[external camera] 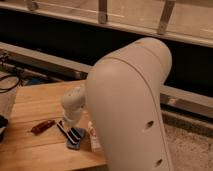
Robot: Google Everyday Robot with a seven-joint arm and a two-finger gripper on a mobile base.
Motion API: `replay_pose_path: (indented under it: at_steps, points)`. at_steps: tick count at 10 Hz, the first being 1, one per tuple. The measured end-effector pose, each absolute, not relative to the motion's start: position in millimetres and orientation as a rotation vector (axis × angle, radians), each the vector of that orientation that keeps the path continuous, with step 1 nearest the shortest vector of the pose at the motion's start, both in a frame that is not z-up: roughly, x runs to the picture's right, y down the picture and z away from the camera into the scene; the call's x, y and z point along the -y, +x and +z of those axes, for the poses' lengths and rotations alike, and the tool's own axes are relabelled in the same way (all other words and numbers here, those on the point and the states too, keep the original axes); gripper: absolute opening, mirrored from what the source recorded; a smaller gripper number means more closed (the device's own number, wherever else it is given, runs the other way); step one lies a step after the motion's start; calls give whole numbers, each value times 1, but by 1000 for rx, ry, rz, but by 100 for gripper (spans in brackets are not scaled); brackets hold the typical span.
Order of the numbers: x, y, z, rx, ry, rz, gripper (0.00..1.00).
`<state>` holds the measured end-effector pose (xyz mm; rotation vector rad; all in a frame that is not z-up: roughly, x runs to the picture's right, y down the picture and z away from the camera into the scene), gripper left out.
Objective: Place the eraser on the white sponge
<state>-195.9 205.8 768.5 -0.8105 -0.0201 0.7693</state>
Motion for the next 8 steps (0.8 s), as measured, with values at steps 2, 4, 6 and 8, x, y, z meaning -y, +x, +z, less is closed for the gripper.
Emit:
replay_pose_path:
  at_steps: [2, 4, 6, 8]
  points:
    - [-207, -198, 768, 21, -809, 764, 21]
    - [-206, -199, 769, 23, -807, 764, 40]
    - [-207, -199, 769, 24, -807, 759, 58]
    - [-208, -201, 770, 25, -806, 755, 60]
